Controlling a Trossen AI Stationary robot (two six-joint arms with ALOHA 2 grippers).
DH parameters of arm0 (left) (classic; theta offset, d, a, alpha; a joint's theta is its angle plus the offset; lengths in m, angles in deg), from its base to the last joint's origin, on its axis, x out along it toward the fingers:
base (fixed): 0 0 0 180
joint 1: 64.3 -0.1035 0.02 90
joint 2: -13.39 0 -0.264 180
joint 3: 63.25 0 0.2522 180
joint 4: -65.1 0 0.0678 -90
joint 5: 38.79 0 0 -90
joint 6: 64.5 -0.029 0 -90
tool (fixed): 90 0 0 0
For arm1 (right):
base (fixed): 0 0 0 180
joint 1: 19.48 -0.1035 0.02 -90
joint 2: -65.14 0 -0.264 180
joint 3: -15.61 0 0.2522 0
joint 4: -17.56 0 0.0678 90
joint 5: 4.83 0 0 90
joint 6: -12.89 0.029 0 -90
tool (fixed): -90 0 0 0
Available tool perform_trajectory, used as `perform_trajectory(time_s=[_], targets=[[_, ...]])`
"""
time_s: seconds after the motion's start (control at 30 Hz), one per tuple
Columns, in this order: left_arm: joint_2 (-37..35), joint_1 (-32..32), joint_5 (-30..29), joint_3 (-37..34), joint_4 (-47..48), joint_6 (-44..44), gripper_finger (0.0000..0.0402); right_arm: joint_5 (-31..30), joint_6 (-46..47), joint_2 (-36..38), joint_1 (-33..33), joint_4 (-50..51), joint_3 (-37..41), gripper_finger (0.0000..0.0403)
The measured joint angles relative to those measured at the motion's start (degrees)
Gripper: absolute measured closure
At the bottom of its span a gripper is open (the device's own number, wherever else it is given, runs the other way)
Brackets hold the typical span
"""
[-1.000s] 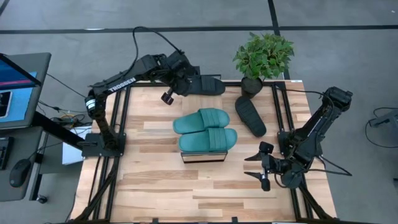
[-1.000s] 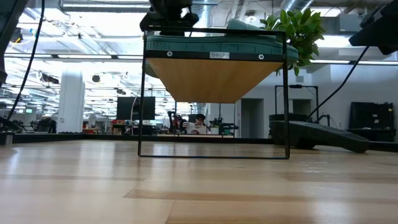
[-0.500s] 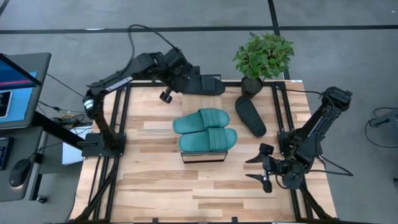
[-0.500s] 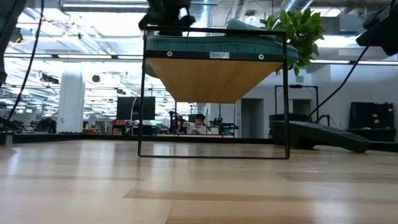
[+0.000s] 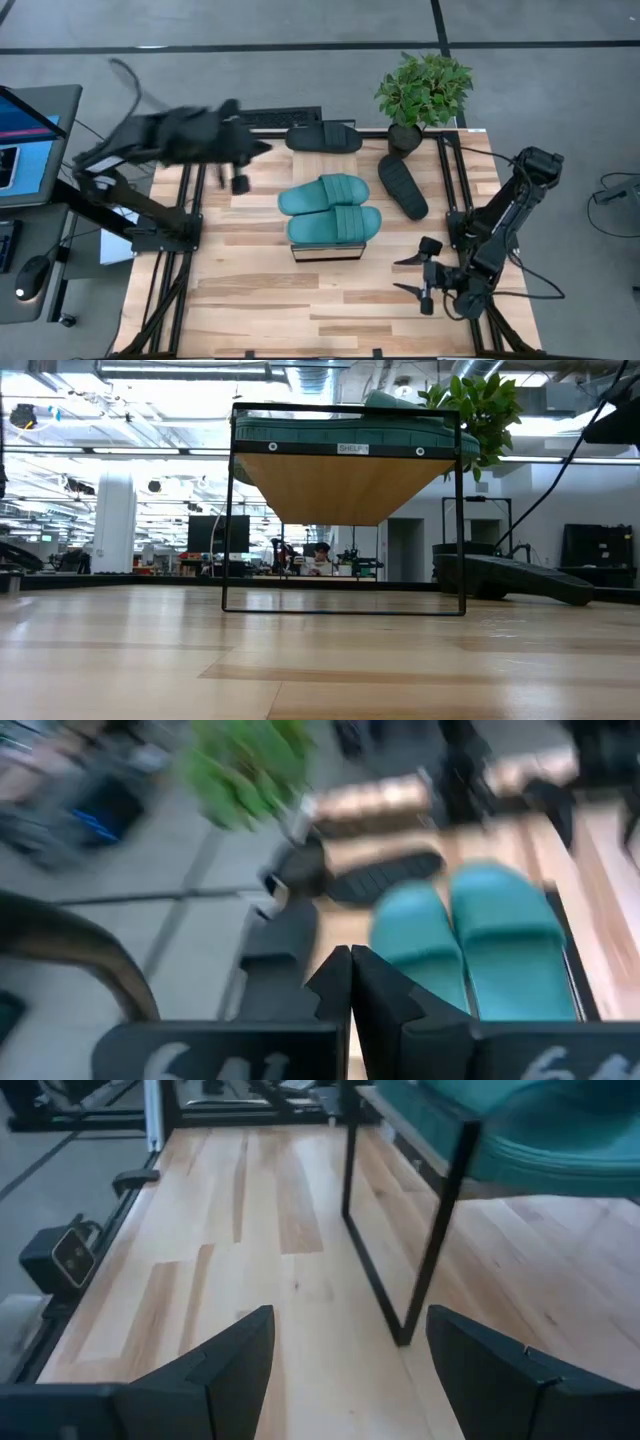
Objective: Pick and place slides into the shelf
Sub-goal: Put the black slipper on the shelf
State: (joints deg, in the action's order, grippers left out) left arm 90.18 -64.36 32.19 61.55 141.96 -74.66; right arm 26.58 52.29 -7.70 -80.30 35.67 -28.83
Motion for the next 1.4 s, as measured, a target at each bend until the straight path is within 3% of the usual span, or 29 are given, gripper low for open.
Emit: perform_trajectory(time_s=[0.13, 0.23, 0.4, 0.5, 0.67, 0.8, 1.0, 1.1, 1.27, 1.4], targets=[[-5.3, 14.0, -23.8, -4.9, -5.1, 6.3, 0.0401, 0.1, -11.8, -2.3, 1.2, -10.6, 0.0, 0.0148], [-9.0, 23.5, -36.2, -11.5, -11.0, 8.1, 0.0401, 0.3, -23.2, -2.6, 1.9, -20.5, 0.0, 0.0148], [-15.3, 35.3, -49.0, -26.4, -16.9, 13.6, 0.0401, 4.5, -41.9, -0.7, 2.8, -35.0, 0.0, 0.0148], [-19.7, 38.9, -52.3, -35.2, -19.6, 18.1, 0.0401, 6.1, -50.8, 1.0, 2.8, -40.3, 0.0, 0.0148], [-27.2, 42.6, -48.6, -48.5, -26.8, 17.8, 0.0401, 6.3, -60.0, 3.7, 2.7, -43.4, 0.0, 0.0148], [-33.5, 43.4, -45.1, -58.8, -36.5, 8.5, 0.0401, 7.5, -64.8, 5.5, 2.8, -43.8, 0.0, 0.0148], [-44.6, 41.0, -28.4, -75.4, -62.5, -11.5, 0.0401, 17.5, -69.4, 10.1, 4.0, -44.0, 0.0, 0.0148], [-50.6, 38.4, -21.9, -83.1, -73.9, -16.9, 0.0401, 23.4, -71.1, 13.7, 5.2, -44.1, 0.0, 0.0148], [-61.7, 34.5, -19.4, -90.9, -75.1, -15.6, 0.0401, 26.8, -70.8, 21.1, 9.0, -43.5, 0.0, 0.0148], [-70.0, 33.3, -10.9, -94.4, -73.6, -12.8, 0.0401, 27.5, -69.5, 27.2, 12.5, -40.6, 0.0, 0.0148]])
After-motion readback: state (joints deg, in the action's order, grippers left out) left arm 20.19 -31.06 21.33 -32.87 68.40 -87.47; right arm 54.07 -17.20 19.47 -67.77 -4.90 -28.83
